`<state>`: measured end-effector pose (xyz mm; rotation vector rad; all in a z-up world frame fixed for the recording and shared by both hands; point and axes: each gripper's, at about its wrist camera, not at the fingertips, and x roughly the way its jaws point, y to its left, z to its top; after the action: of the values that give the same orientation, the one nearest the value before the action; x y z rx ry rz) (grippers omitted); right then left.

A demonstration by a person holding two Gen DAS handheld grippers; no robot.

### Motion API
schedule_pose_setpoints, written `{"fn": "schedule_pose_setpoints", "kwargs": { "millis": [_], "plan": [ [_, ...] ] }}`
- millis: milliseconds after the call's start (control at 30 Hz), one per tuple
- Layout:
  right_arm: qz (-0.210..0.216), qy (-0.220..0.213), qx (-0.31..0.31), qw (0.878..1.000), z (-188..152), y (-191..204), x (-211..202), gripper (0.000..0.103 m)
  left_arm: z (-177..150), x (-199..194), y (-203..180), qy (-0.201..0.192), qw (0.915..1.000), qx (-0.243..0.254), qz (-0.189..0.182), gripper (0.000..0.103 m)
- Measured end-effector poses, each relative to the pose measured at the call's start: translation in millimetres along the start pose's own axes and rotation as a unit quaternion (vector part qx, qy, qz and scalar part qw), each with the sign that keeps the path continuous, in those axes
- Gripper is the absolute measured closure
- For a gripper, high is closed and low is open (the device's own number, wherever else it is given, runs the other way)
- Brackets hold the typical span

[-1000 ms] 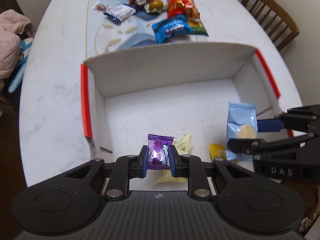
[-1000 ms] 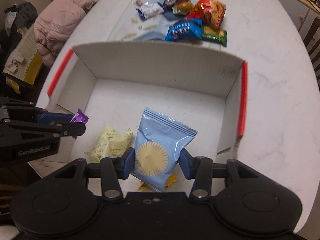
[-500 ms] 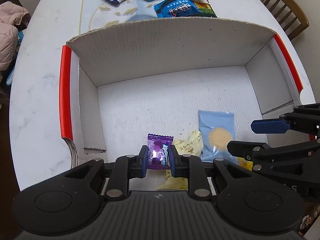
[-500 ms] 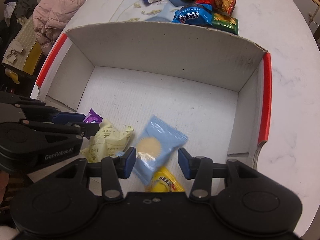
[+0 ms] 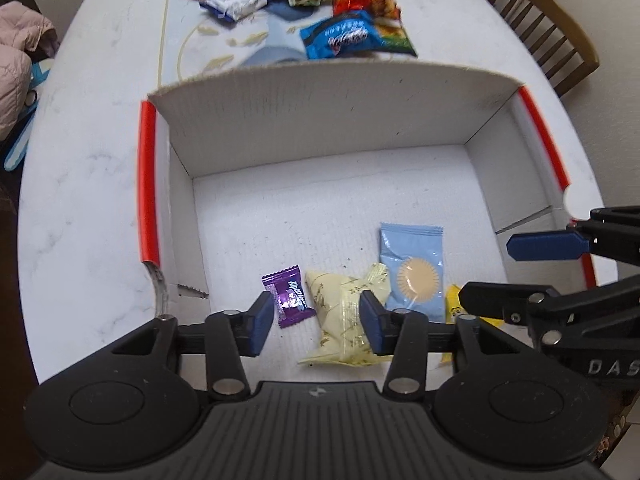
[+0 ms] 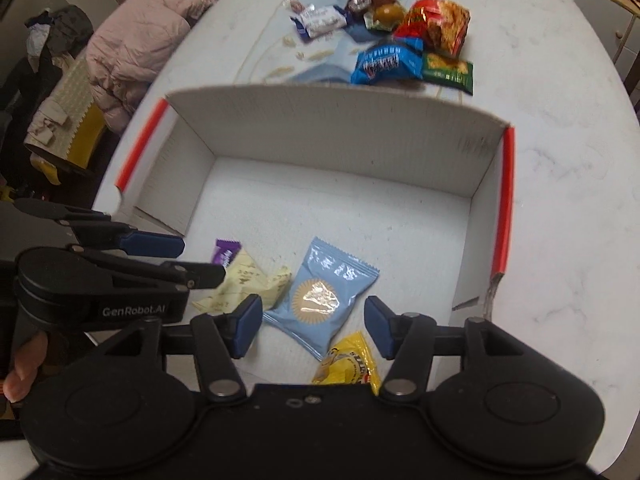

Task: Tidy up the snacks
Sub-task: 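Carry both snacks into the white box and open both tools, then lift both tools out of the box toward the snack pile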

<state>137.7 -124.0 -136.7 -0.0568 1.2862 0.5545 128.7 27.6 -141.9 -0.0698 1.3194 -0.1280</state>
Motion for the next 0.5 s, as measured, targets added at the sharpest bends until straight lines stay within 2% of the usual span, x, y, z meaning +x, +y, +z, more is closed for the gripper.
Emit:
{"fn": "schedule_pose_setpoints", "kwargs": {
  "millis": [133, 267, 367, 500],
  "plan": [
    [0.005, -0.022, 0.002, 1.0, 1.5, 0.3, -18.4, 0.04, 0.3, -20.1, 5.1, -0.016, 0.9998, -0.005, -0.009, 0.052],
    [0.012, -0.044, 0.002, 0.999, 5.5, 1.0, -37.4, 0.039, 0.5, -42.6, 13.0, -0.038, 0.9991, -0.014, -0.015, 0.047],
    [0.015, -0.062, 0.002, 0.998, 9.0, 2.1, -51.0, 0.035, 1.1, -60.6, 17.2, -0.056, 0.9981, -0.017, -0.02, 0.042],
    [0.021, -0.085, 0.001, 0.996, 15.9, 4.8, -69.9, 0.028, 4.3, -87.2, 20.5, -0.093, 0.9955, -0.015, -0.005, 0.041]
  ]
}}
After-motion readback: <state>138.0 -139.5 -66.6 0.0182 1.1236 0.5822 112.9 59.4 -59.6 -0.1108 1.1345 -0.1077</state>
